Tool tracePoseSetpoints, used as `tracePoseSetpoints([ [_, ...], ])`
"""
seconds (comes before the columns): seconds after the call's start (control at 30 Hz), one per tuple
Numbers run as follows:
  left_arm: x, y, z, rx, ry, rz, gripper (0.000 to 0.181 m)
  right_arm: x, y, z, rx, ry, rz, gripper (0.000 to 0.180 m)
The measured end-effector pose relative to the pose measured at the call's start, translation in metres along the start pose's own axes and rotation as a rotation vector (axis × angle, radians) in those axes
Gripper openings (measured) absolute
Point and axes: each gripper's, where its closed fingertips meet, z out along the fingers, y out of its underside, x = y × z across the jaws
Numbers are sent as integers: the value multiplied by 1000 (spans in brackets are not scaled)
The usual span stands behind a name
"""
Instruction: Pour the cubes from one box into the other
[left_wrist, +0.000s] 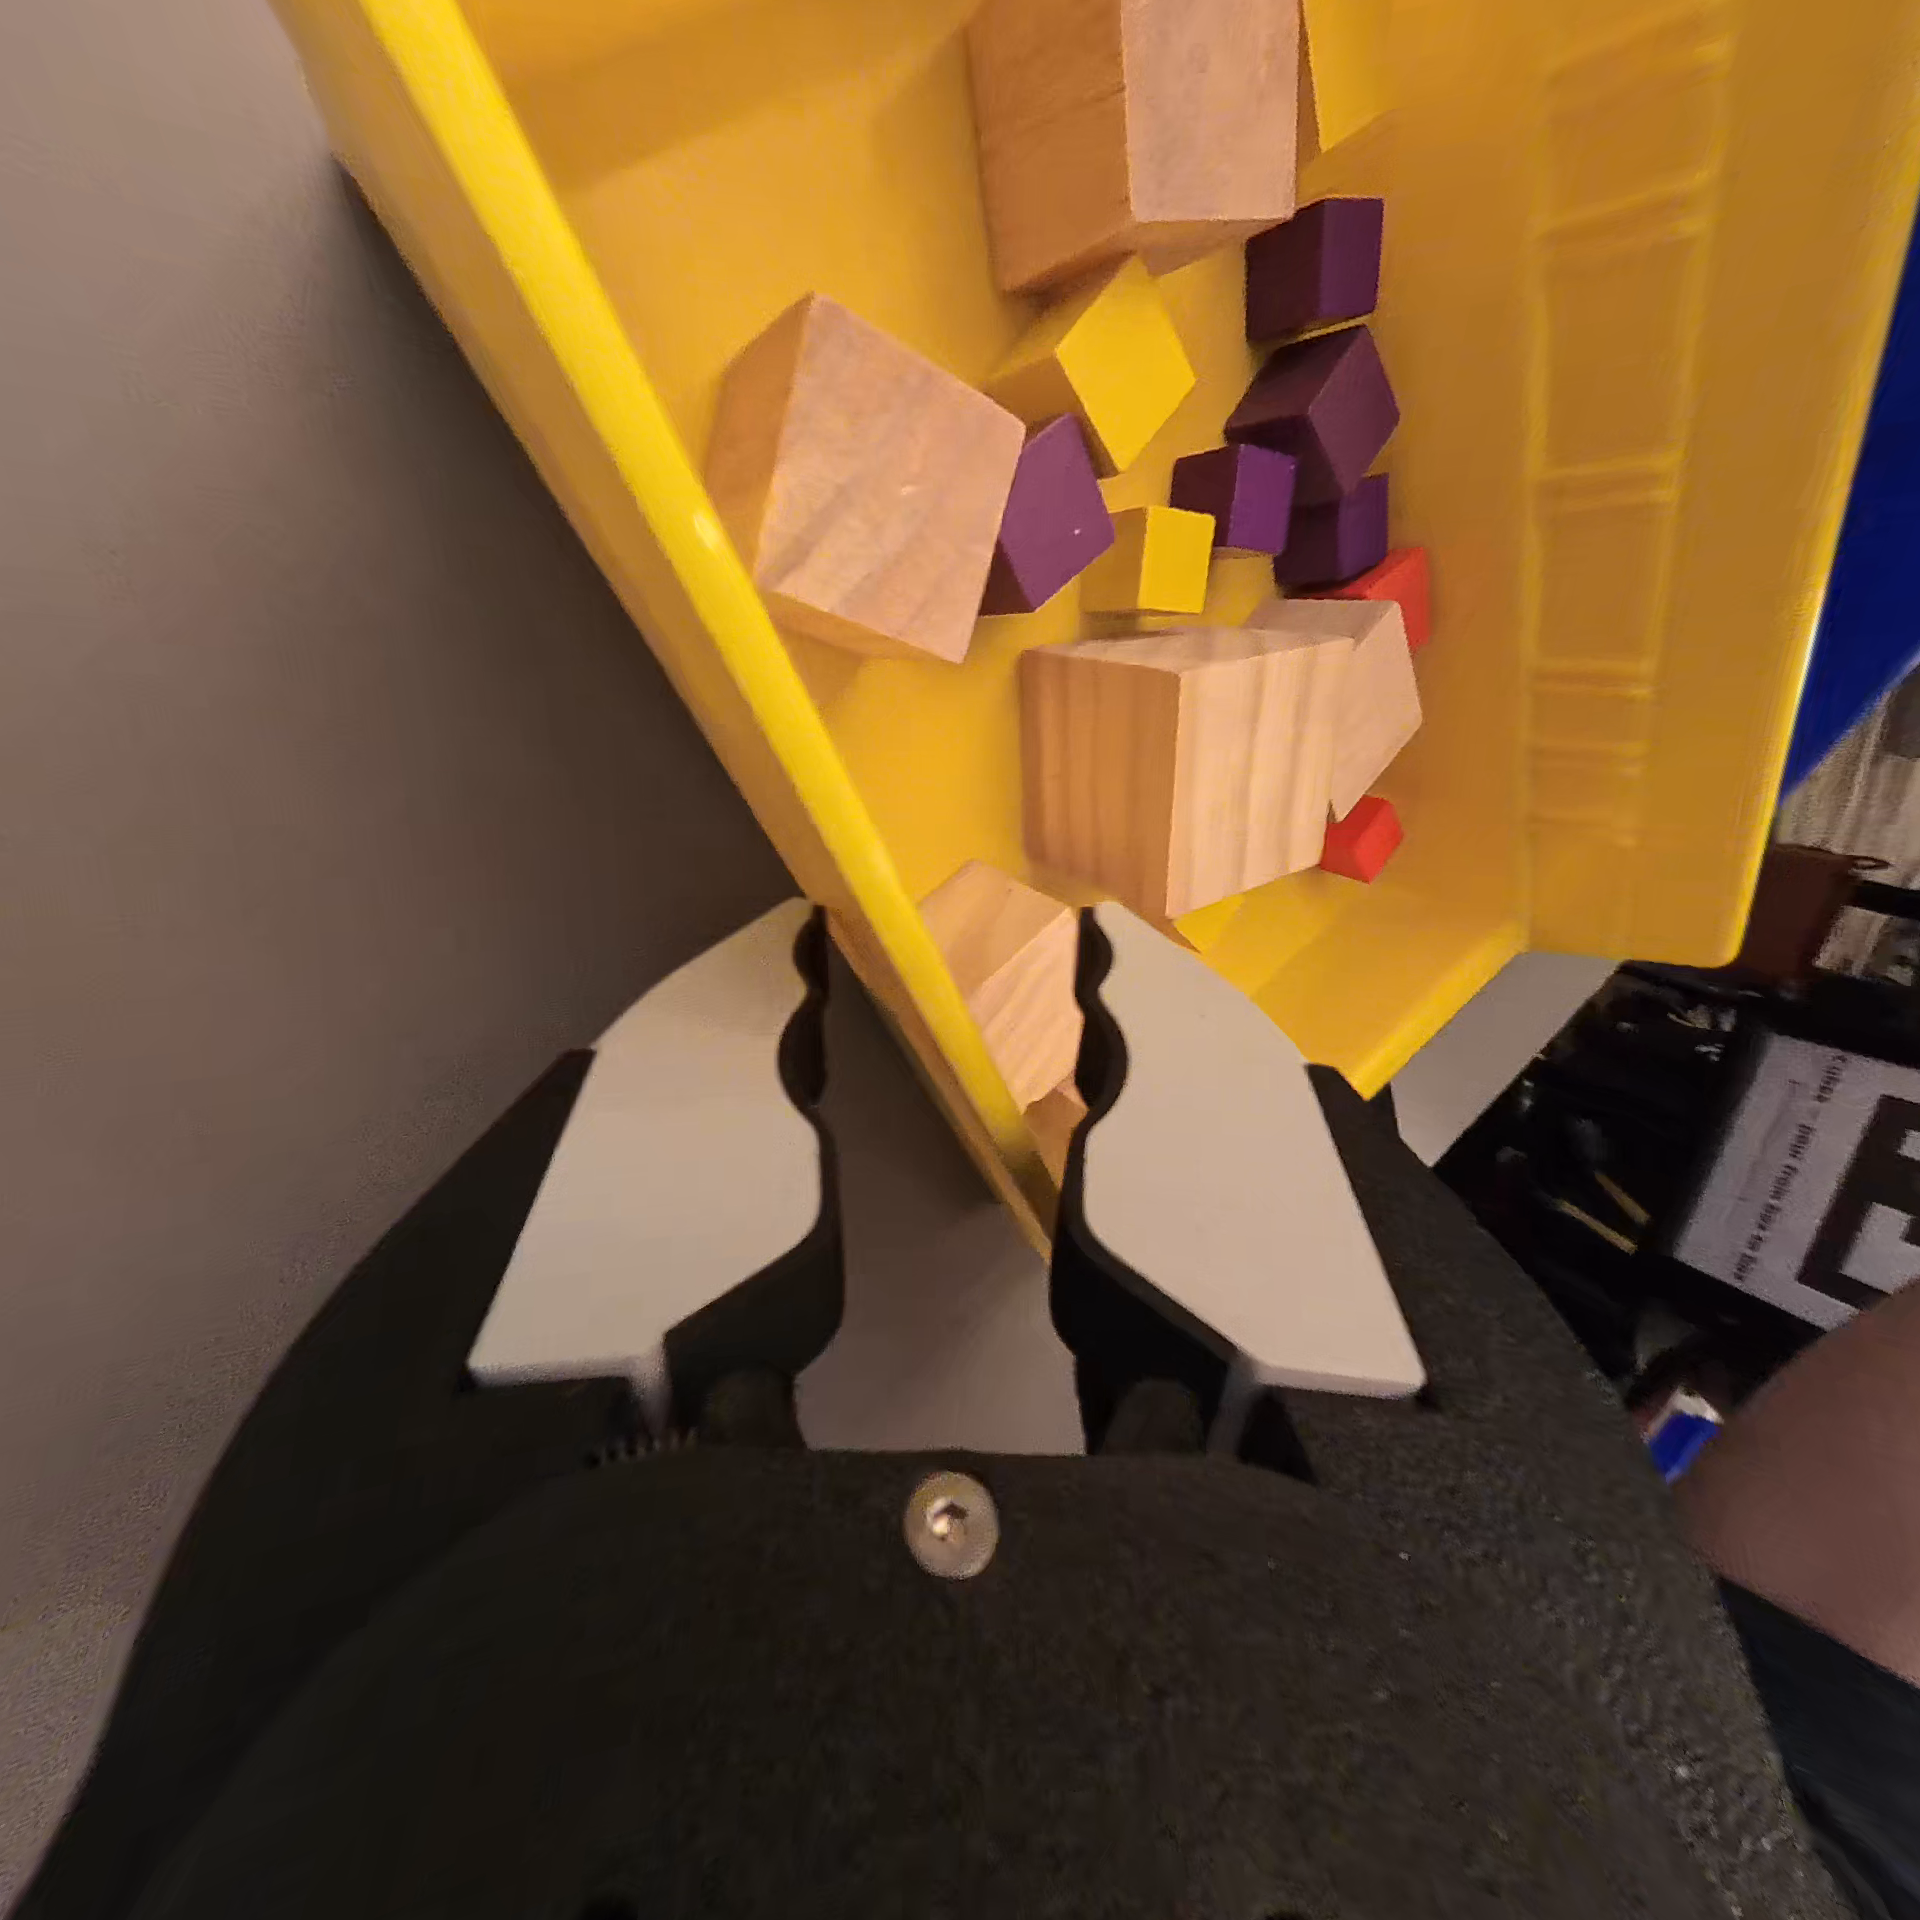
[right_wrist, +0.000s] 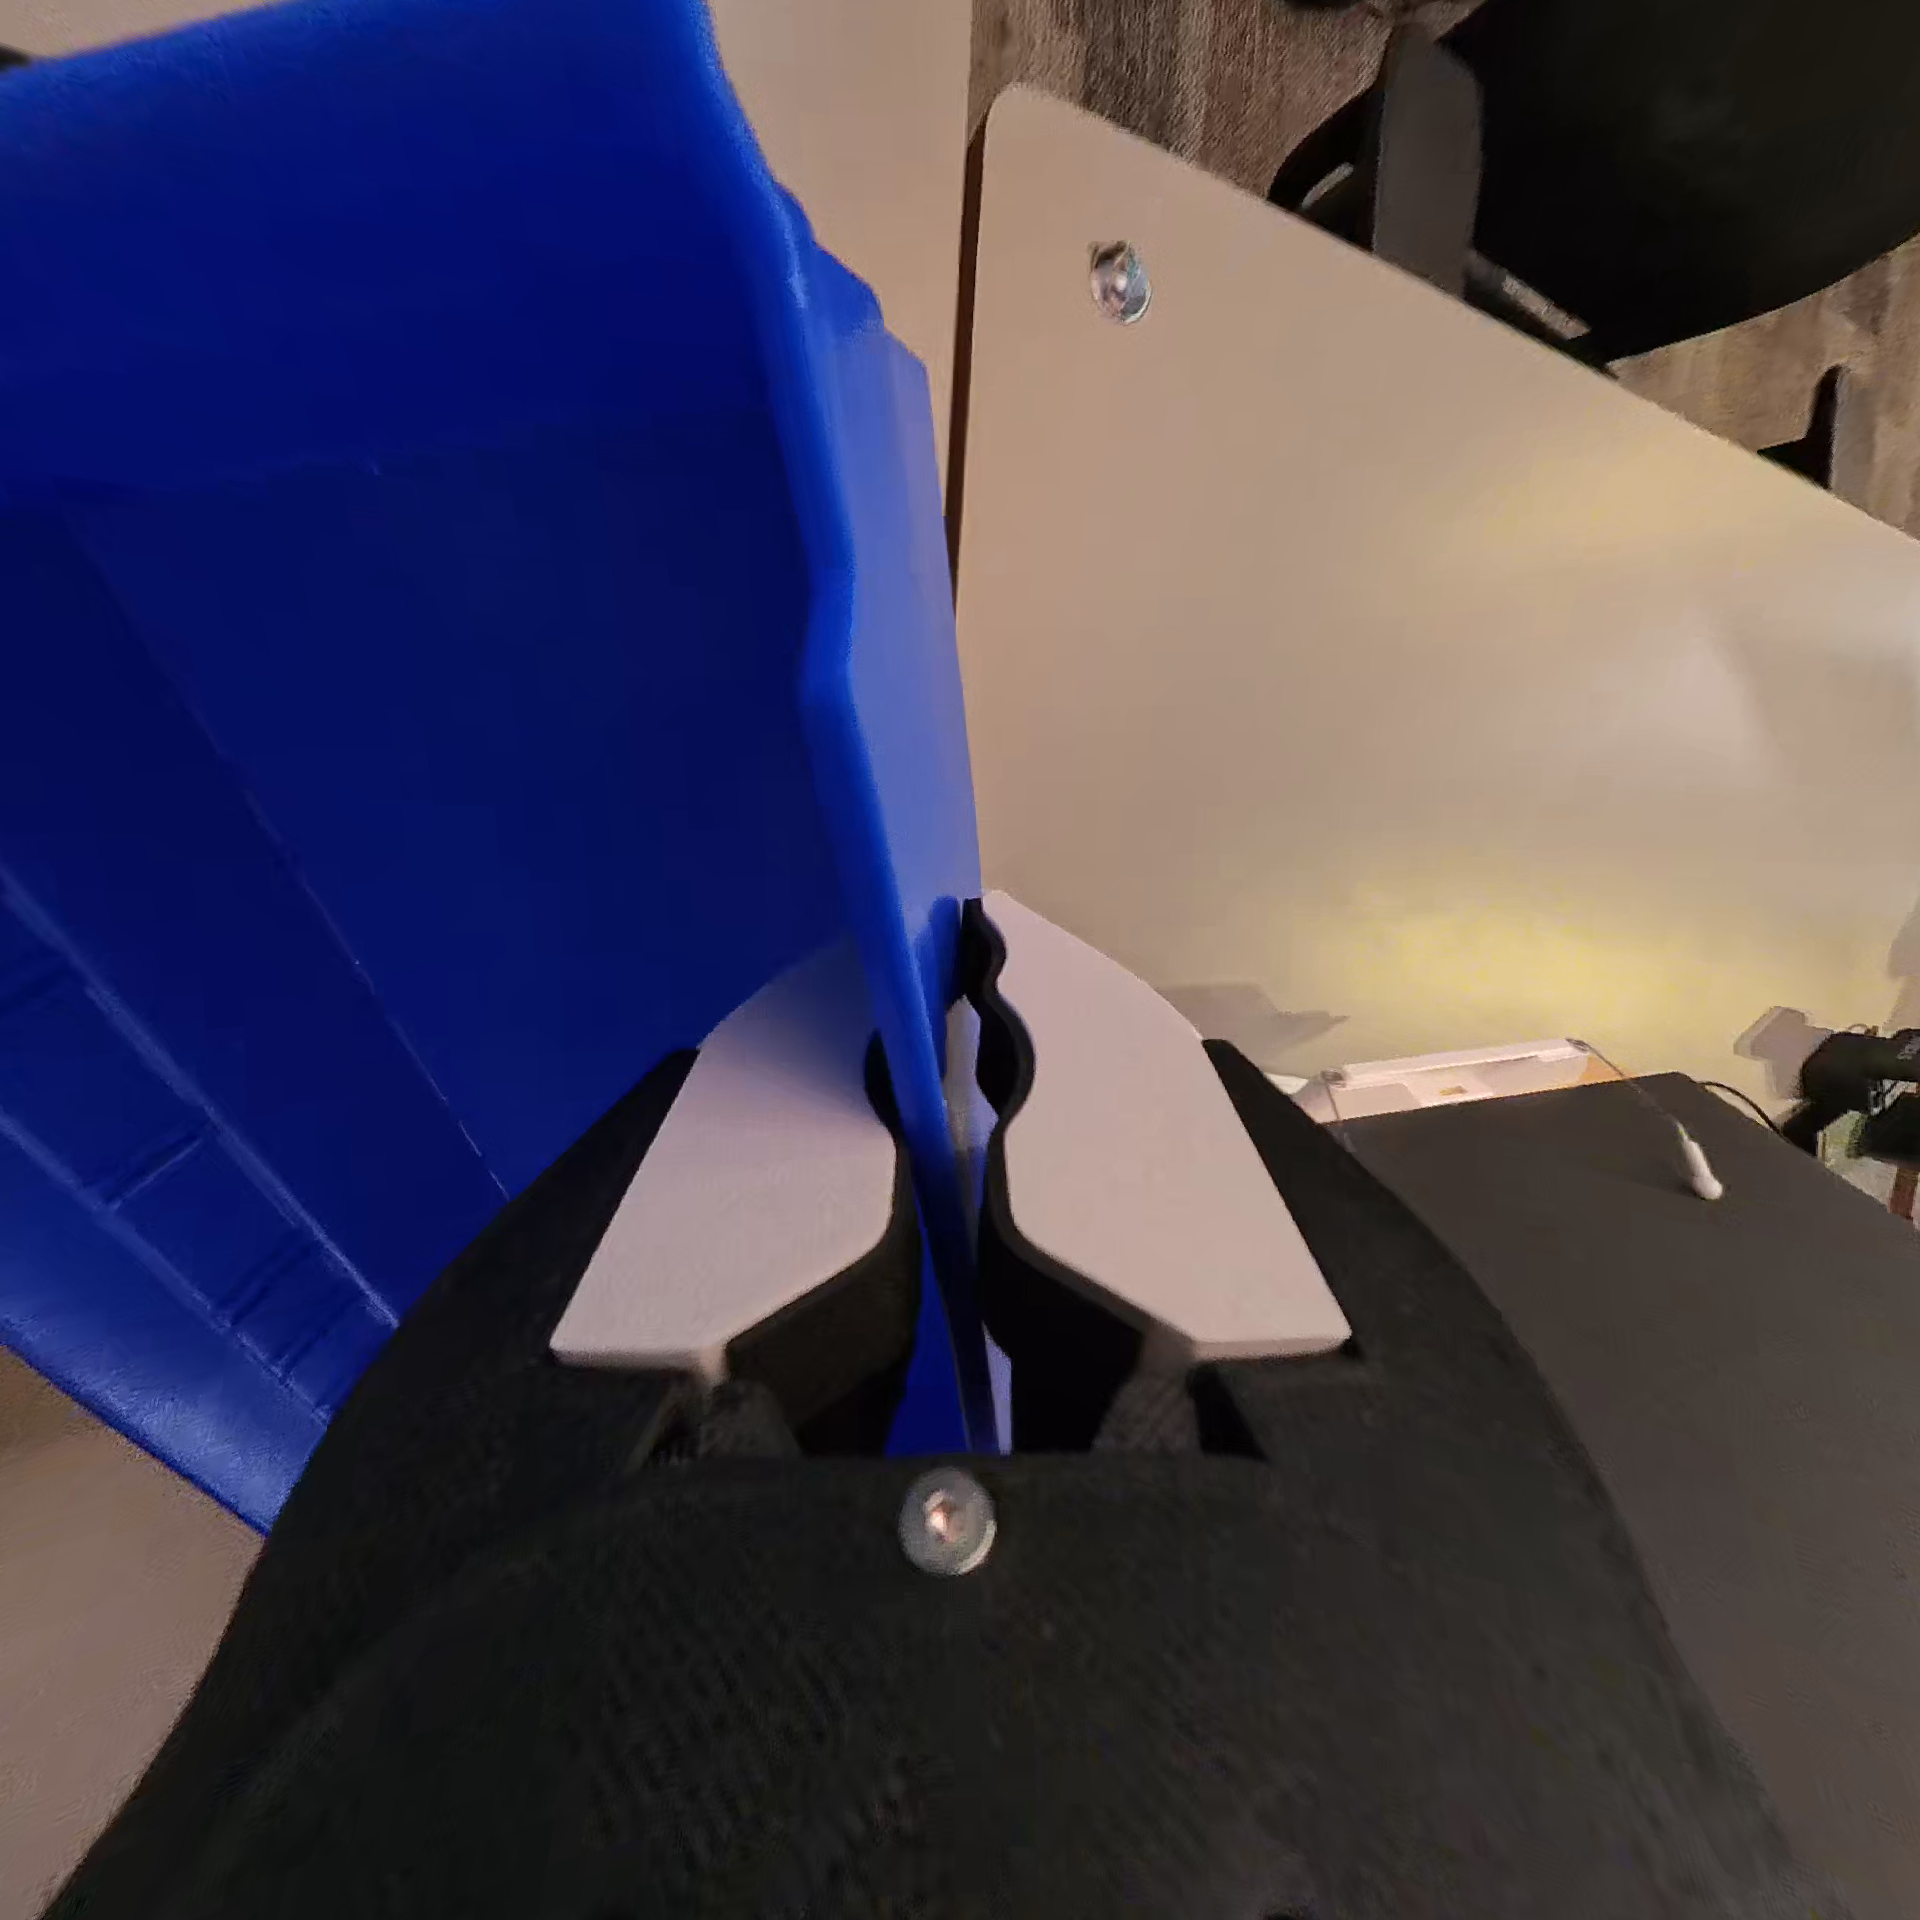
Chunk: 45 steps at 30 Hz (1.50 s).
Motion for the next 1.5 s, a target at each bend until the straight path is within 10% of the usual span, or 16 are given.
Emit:
tracePoseSetpoints([
  [0.4,-67,15,-43,-29,-48,-28,22,-57,23,42,-176,-230,117,7],
  [0.97,-314,141,-215,34,-270,-150,11,-263,8,71,-427,-616,168,7],
  [1.3,-361,173,-250,169,-236,-179,15,-277,-1,66,-365,-622,149,13],
  [1.5,-360,173,-250,183,-233,-173,17,-233,-48,28,-19,-427,166,15],
])
